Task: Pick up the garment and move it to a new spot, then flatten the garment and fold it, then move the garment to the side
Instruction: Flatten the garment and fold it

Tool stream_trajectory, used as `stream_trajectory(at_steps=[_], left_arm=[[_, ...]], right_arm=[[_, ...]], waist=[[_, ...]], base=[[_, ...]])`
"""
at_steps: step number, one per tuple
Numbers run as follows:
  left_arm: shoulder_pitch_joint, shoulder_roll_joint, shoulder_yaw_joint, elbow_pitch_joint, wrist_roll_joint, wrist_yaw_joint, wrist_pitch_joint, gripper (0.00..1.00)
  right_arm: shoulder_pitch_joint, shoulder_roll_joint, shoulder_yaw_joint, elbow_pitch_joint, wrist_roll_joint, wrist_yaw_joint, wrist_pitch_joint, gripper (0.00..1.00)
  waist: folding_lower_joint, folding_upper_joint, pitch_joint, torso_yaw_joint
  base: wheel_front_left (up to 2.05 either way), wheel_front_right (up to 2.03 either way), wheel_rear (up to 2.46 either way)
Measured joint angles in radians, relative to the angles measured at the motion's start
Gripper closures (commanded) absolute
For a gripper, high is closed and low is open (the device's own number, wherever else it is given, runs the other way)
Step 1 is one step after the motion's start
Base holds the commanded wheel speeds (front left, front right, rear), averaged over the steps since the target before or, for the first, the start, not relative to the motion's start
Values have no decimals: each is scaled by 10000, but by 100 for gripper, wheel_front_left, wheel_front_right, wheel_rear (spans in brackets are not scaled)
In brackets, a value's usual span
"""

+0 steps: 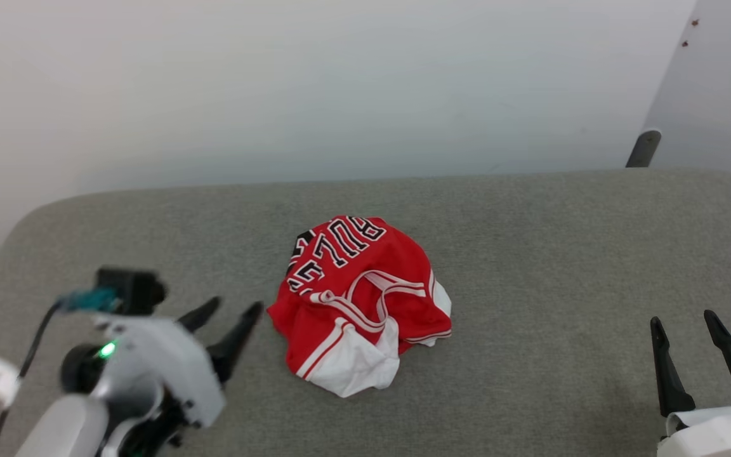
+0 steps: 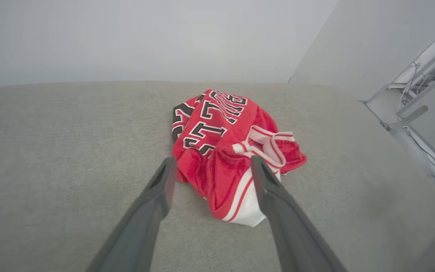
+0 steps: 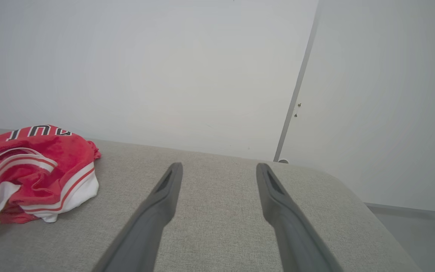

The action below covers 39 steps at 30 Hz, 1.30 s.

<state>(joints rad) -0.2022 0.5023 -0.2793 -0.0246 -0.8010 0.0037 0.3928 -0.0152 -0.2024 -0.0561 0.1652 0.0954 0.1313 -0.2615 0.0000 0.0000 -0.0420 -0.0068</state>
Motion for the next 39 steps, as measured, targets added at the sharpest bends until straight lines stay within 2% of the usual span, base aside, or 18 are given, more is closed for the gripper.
stream_trajectory(at_steps=[5, 13, 23, 31, 36, 37, 38, 39], left_arm=[[-901, -38, -619, -617, -247, 334, 1816, 0], [-1712, -276, -1388, -616, -560, 564, 3430, 0], [-2088, -171, -2046, 380, -353, 477, 4261, 0], [-2222, 132, -2376, 1981, 201, 255, 4144, 0], [-2303, 88, -2462, 2788, 313, 134, 3929, 0], [-2352, 54, -2479, 2899, 307, 119, 3929, 16], [-2406, 17, -2479, 2984, 272, 84, 3931, 54], [-2447, -15, -2483, 3049, 270, 54, 3929, 71]], right_arm=[[-244, 54, 104, 40, -13, 0, 0, 0], [-548, 219, 167, 132, -92, 0, -2, 0], [-775, 355, 8, 48, -117, 0, -23, 0], [-952, 493, -19, -15, -117, 0, -23, 0], [-1019, 560, -29, -56, -117, 0, -23, 0], [-1041, 560, -40, -50, -117, 0, -23, 0], [-1044, 558, -50, -46, -117, 0, -23, 0], [-1044, 560, -58, -27, -117, 0, -23, 0]], waist=[[0, 0, 114, -241], [0, 0, 322, -921], [0, 0, 783, -1863], [1, 0, 1352, -2283], [0, 0, 1626, -2418], [0, 0, 1661, -2428], [0, 0, 1686, -2430], [0, 0, 1695, -2418]], base=[[0, 0, 0], [0, 0, 0], [0, 0, 0], [0, 0, 0], [0, 0, 0], [0, 0, 0], [0, 0, 0], [0, 0, 0]])
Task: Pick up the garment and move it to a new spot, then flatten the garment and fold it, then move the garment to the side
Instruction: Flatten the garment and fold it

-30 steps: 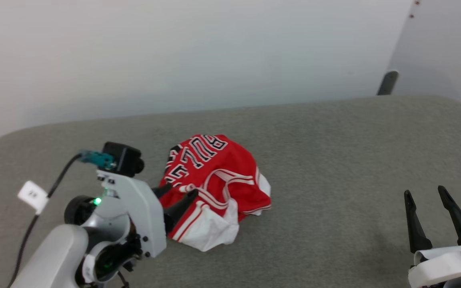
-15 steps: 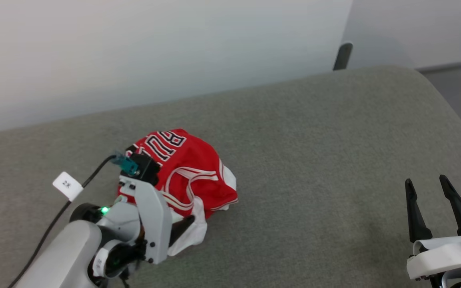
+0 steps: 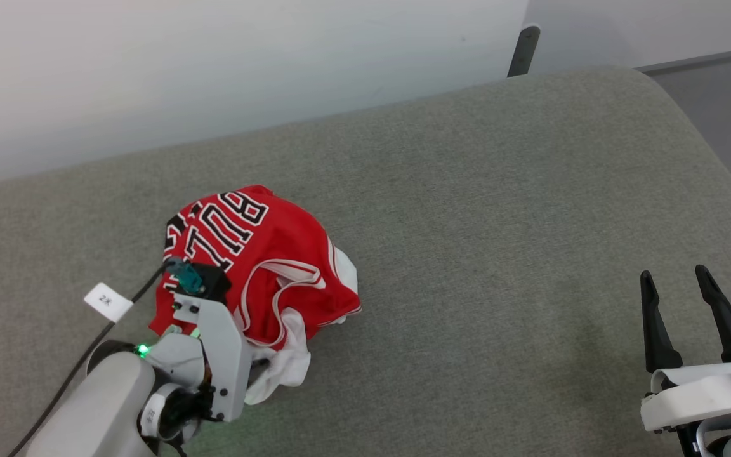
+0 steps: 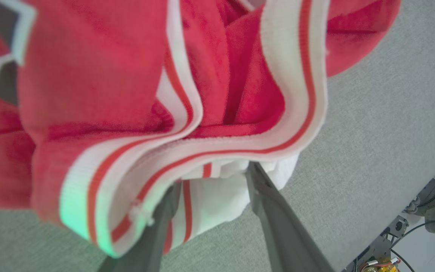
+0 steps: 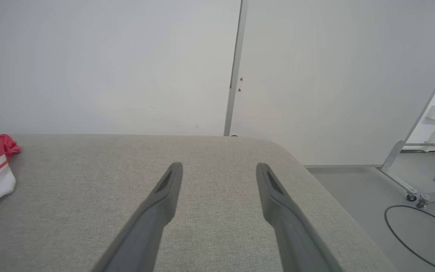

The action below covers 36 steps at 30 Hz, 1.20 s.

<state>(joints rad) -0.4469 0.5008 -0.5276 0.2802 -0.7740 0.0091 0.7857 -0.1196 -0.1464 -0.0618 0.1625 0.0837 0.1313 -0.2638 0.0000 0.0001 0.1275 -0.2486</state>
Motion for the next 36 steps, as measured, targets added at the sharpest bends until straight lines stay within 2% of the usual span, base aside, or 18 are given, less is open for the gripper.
stream_trajectory(at_steps=[1, 2, 8, 12, 16, 19, 25, 30, 36], left_arm=[[-31, -29, -8, 46, -4, -10, -33, 95], [-56, -50, -4, 96, -12, -19, -31, 100], [-207, -82, -23, 36, -249, -90, 259, 100], [-238, 182, 121, -449, -416, 0, 652, 100], [-213, 675, 412, -1267, -623, 161, 974, 100], [-5, 1101, 748, -1885, -771, 449, 1118, 100], [660, 2038, 1463, -2669, -888, 849, 1055, 100], [1319, 2596, 1810, -2579, -924, 997, 846, 100], [1791, 2792, 1858, -1649, -849, 995, 487, 100]], right_arm=[[-1, 4, 0, 6, -2, 0, 0, 0], [-3, 12, 0, 6, -12, 0, 0, 0], [-22, 19, -8, 21, -48, 0, 0, 0], [-4, 10, -67, 31, -73, 0, 0, 0], [45, -17, -136, 17, -77, 0, 0, 0], [121, -33, -167, 13, -77, 0, 0, 0], [158, -79, -171, 17, -77, 0, 0, 0], [280, -123, -151, 54, -77, 0, 0, 0], [296, -146, -52, 105, -69, 0, 0, 0]], waist=[[0, 0, 1, 20], [0, 0, 0, 42], [0, 0, -66, 207], [0, 0, -176, 342], [0, 0, -289, 513], [0, 0, -361, 658], [0, 0, -481, 899], [0, 0, -591, 1001], [0, 0, -692, 1047]], base=[[0, 0, 0], [0, 0, 0], [0, 0, 0], [0, 0, 0], [0, 0, 0], [0, 0, 0], [0, 0, 0], [0, 0, 0], [0, 0, 0]])
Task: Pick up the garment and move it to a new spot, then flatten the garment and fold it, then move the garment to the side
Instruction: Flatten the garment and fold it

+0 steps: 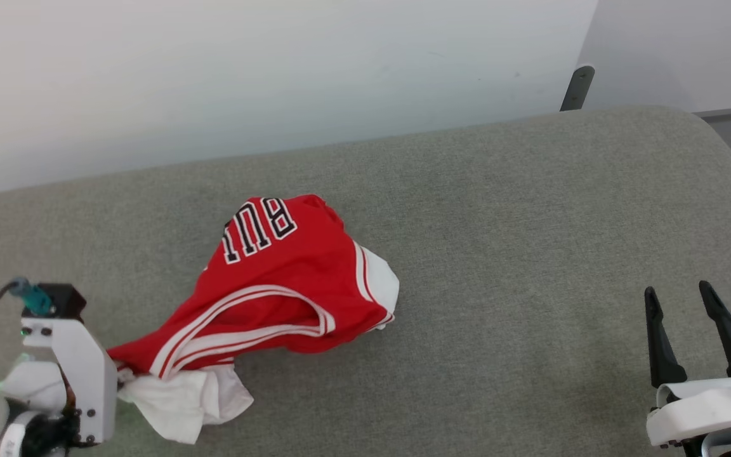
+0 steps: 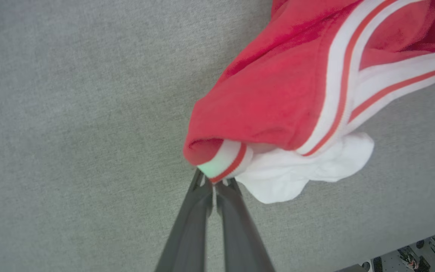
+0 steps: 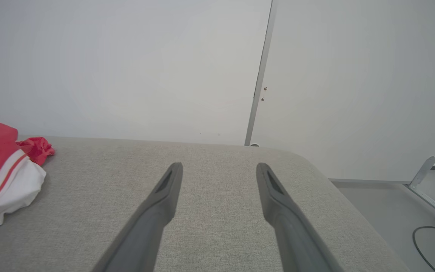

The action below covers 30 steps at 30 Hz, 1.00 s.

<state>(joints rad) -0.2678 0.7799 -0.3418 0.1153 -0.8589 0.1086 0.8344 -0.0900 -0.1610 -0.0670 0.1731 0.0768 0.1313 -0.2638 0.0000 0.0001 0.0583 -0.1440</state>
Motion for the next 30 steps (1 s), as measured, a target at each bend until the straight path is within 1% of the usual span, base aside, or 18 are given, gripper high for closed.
stream_trajectory(at_steps=[4, 5, 6, 7, 8, 9, 12, 16, 22, 25, 30], left_arm=[[43, -345, -71, 709, -2, -115, -332, 100], [40, -454, -82, 851, -35, -128, -407, 98], [29, -522, -90, 970, -35, -134, -493, 68], [6, -552, -82, 1076, -31, -182, -579, 51], [-42, -589, -67, 1162, -33, -203, -644, 17], [-97, -625, -67, 1204, -35, -203, -681, 0], [-256, -721, -4, 1177, -88, -100, -685, 0], [-341, -698, 15, 765, -128, 136, -412, 0], [-378, -464, -63, -12, 138, 328, -341, 0], [-406, -295, -174, -8, 407, 332, -351, 0], [-364, -224, -378, 330, 600, 265, -435, 0]], right_arm=[[54, 2, 73, 44, 6, 0, 0, 0], [55, -10, 86, 56, 12, 0, 0, 0], [55, -17, 105, 65, 29, 0, 0, 0], [55, -25, 117, 69, 29, 0, 0, 0], [56, -27, 125, 71, 29, 0, 0, 0], [57, -27, 134, 71, 29, 0, 0, 0], [81, -73, 109, 77, 42, 0, 0, 0], [127, -123, 44, 73, 69, 0, 0, 0], [165, -90, 21, 27, 65, 0, 0, 0], [163, -82, 33, 23, 65, 0, 0, 0], [147, -82, 84, 19, 67, 0, 0, 0]], waist=[[0, 0, -28, 2], [0, 0, -33, -1], [0, 0, -36, -6], [0, 0, -41, -10], [0, 0, -48, -11], [0, 0, -57, -11], [0, 0, -87, 10], [0, 0, -129, 75], [0, 0, -161, 175], [0, 0, -158, 196], [0, 0, -113, 151]], base=[[0, 0, 0], [0, 0, 0], [0, 0, 0], [0, 0, 0], [0, 0, 0], [0, 0, 0], [0, 0, 0], [0, 0, 0], [0, 0, 0], [0, 0, 0], [0, 0, 0]])
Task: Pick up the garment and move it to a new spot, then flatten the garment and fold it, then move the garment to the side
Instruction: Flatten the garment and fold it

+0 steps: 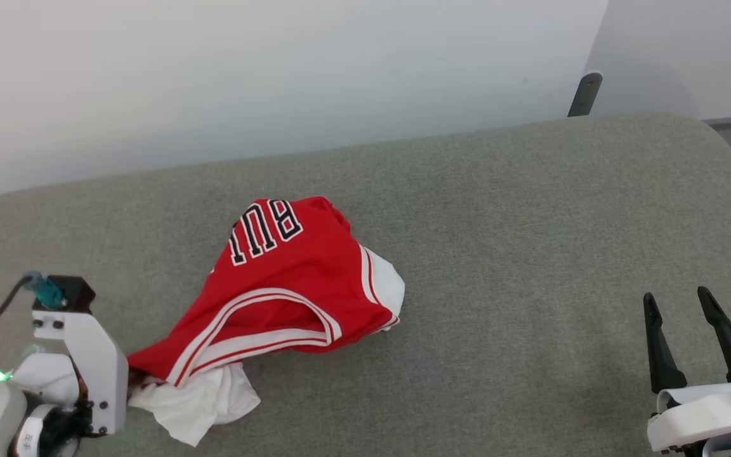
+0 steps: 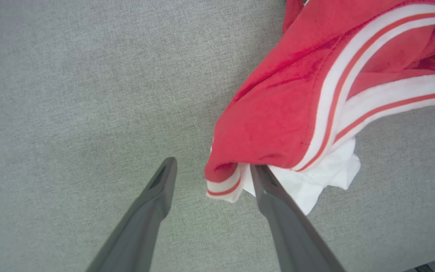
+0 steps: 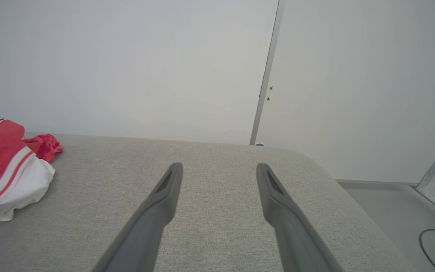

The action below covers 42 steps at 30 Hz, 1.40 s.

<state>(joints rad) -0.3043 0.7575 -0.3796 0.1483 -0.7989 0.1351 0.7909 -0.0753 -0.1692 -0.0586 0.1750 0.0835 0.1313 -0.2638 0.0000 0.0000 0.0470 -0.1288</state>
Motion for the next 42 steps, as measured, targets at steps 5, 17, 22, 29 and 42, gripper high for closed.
stream_trajectory(at_steps=[5, 17, 22, 29, 42], left_arm=[[0, -109, -196, 332, 84, -416, -372, 0], [-1290, -552, -192, 926, 355, -1012, -1438, 100], [-2273, -982, -673, 117, 619, -1810, -1751, 100], [-2599, -1937, -2046, -466, 385, -2428, -1166, 100], [-1899, -2155, -3411, 951, 178, -2598, -1471, 1]], right_arm=[[-15, -35, -17, -33, 33, 0, 0, 0], [-144, -69, -13, 0, 38, 0, 0, 0], [-68, -54, -29, 21, 36, 0, 0, 0], [-65, 12, 58, 25, 36, 0, 0, 0], [-3, 159, 52, 38, 109, 0, 0, 0]], waist=[[0, 0, 134, -56], [0, 0, 163, -199], [0, 0, 66, -201], [0, 0, -7, -314], [0, 0, 232, -473]], base=[[0, 0, 0], [0, 0, 0], [0, 0, 0], [0, 0, 0], [0, 0, 0]])
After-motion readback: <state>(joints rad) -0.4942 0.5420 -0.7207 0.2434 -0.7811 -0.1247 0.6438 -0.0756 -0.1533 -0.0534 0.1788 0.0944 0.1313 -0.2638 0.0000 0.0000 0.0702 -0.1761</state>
